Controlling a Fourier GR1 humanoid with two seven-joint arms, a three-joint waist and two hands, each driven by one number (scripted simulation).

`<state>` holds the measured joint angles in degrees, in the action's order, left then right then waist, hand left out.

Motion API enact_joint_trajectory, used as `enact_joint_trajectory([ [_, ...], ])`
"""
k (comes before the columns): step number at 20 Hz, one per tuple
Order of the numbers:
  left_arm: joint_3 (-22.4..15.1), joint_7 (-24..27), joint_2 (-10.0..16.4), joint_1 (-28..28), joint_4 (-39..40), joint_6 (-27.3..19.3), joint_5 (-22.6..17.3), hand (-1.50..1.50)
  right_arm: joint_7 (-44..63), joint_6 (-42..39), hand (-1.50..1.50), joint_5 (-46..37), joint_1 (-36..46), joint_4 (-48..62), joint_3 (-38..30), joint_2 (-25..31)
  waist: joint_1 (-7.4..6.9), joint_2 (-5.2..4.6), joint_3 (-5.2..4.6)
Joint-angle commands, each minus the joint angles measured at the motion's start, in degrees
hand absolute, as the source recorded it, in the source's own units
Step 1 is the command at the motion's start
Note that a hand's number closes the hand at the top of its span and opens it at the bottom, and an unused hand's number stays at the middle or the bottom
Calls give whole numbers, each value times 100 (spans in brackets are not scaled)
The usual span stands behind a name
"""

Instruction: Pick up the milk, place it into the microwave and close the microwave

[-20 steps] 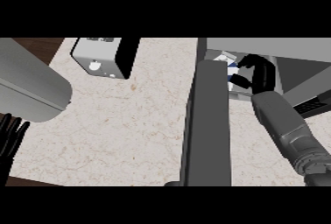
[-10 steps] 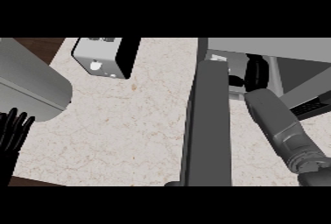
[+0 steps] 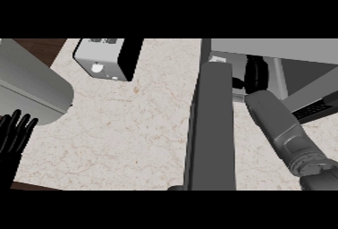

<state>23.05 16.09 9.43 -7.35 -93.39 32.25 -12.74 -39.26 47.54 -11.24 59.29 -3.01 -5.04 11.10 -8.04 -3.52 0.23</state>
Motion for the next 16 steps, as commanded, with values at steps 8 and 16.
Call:
enact_joint_trajectory([
  [8, 39, 198, -70, -105, 89, -34, 95, -150, -269, -391, -150, 85, -257, -112, -121, 5, 197, 88, 5],
  [16, 4, 382, -150, -228, 75, -60, 262, -150, -607, -849, -150, 271, -407, -296, -334, -46, 298, 131, 1],
])
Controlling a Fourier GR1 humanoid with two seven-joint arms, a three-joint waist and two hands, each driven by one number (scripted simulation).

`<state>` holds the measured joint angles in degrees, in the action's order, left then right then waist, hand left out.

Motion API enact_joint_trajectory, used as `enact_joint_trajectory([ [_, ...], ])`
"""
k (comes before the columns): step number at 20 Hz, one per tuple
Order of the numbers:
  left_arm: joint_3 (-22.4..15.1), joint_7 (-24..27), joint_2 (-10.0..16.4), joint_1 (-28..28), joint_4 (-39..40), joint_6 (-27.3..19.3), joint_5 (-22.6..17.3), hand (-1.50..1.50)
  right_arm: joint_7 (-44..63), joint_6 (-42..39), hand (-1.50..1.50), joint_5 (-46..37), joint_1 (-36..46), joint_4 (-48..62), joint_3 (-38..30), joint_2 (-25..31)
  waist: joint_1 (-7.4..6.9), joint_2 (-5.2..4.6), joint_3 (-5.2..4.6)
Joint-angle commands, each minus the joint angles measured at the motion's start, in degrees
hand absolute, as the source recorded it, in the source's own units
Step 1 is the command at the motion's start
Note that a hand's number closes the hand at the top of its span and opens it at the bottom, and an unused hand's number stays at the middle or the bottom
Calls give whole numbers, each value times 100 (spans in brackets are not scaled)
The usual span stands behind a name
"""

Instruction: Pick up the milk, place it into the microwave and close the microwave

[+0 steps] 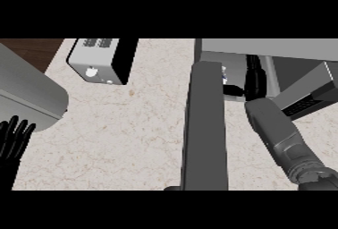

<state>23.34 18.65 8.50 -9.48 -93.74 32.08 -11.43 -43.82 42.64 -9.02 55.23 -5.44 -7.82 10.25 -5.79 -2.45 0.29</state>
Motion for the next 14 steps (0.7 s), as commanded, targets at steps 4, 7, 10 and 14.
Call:
enact_joint_trajectory([
  [4, 60, 288, -50, -378, -16, 133, 51, -150, -379, -901, -150, 216, -122, -164, -213, -7, 131, 86, -8],
  [7, -150, -215, -210, -410, -590, -25, -24, -150, -709, -1368, -150, 324, -393, -201, -309, -30, 169, 96, 3],
  [10, 23, 58, -100, -482, -477, 81, -41, -150, -931, -1797, -150, 439, -636, -246, -405, -90, 284, 139, -11],
  [14, -515, 84, -475, -550, -574, -37, 489, -150, -1198, -1819, -150, 638, -852, -325, -595, -431, 346, 151, -13],
])
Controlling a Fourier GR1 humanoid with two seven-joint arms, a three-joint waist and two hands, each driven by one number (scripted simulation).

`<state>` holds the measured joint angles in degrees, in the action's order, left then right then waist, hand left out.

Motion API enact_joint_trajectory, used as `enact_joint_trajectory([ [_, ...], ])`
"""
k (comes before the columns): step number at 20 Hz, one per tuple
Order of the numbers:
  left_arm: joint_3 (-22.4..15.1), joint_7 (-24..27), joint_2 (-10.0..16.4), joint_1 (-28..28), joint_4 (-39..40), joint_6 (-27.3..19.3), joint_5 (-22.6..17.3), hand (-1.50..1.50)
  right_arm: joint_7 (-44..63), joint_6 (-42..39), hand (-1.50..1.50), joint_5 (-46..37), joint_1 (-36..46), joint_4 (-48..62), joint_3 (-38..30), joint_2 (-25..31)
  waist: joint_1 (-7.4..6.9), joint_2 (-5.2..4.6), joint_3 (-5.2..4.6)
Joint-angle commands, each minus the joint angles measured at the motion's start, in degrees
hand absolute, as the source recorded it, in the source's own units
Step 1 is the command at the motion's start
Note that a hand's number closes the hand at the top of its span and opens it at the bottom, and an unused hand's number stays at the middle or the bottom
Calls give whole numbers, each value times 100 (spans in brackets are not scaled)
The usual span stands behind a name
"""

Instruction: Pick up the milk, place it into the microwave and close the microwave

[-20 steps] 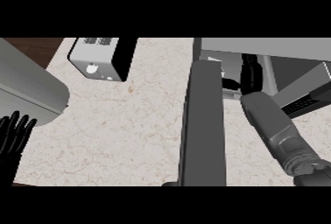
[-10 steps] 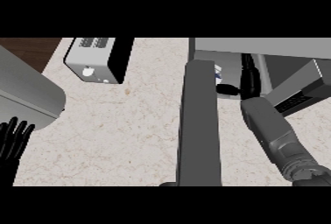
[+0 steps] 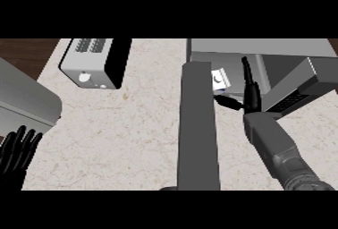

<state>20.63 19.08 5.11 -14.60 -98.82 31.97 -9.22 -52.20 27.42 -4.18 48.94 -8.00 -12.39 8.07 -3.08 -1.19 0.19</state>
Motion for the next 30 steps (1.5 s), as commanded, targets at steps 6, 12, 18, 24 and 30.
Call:
enact_joint_trajectory([
  [6, -379, -26, 69, -286, 38, 756, -250, -150, -740, -1508, -150, 203, -794, -251, -41, -387, 259, 104, -15],
  [12, -804, -275, -124, -429, -449, 845, -201, -150, -771, -2374, -150, 268, -1315, -824, 160, -612, 388, 171, -23],
  [18, -1341, -210, -211, -548, -697, 981, 402, -150, -996, -2590, -150, 255, -2564, -1727, 458, -653, 425, 177, -26],
  [24, -1811, -271, -462, -106, -491, 618, 1135, 150, -576, -3349, -150, 644, -3664, -3300, 617, -441, 518, 190, -32],
  [30, -2537, -574, -507, 931, 69, -113, 1587, 150, 85, -3632, 150, 1047, -4622, -4974, 703, -235, 448, 143, -26],
])
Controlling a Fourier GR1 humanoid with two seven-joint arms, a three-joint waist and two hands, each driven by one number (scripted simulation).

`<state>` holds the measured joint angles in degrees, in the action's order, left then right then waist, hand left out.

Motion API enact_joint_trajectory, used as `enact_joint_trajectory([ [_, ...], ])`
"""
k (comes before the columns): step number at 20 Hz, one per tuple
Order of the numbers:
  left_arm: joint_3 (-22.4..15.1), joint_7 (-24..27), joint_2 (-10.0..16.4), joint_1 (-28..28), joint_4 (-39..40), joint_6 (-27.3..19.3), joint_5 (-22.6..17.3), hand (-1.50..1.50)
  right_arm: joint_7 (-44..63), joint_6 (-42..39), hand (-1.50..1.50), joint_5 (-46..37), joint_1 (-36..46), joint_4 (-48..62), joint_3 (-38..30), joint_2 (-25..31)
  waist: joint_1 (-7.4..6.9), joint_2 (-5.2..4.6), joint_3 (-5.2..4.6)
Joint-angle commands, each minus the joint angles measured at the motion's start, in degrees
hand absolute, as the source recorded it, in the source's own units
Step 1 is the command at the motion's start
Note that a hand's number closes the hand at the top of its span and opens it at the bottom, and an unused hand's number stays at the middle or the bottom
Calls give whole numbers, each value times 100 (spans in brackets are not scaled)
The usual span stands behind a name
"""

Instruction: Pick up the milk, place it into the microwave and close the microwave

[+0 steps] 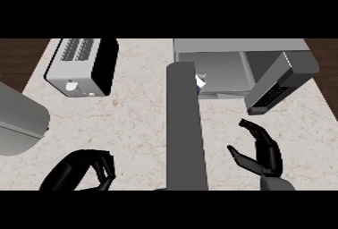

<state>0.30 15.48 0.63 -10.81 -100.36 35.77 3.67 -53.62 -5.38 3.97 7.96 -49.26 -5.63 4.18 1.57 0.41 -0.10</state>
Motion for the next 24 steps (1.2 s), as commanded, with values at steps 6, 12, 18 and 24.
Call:
enact_joint_trajectory([
  [6, -1014, 64, -61, 1310, 1080, -1174, 871, 150, 913, -603, -150, 787, -1287, -2073, -200, 416, -65, -35, 5],
  [12, -1657, -29, -63, 2153, 2040, -1602, 923, 150, 1119, -802, -150, 964, -1734, -2749, -493, 874, -56, -43, 6],
  [18, -2684, 350, -62, 3162, 3261, -2558, 1055, 150, 1286, -879, -150, 1022, -2100, -3483, -481, 927, 9, -52, 3],
  [24, -4441, -289, -61, 3620, 3962, -4250, -173, 150, 1683, -1153, -150, 1361, -1834, -3896, -573, 1169, 210, -84, -2],
])
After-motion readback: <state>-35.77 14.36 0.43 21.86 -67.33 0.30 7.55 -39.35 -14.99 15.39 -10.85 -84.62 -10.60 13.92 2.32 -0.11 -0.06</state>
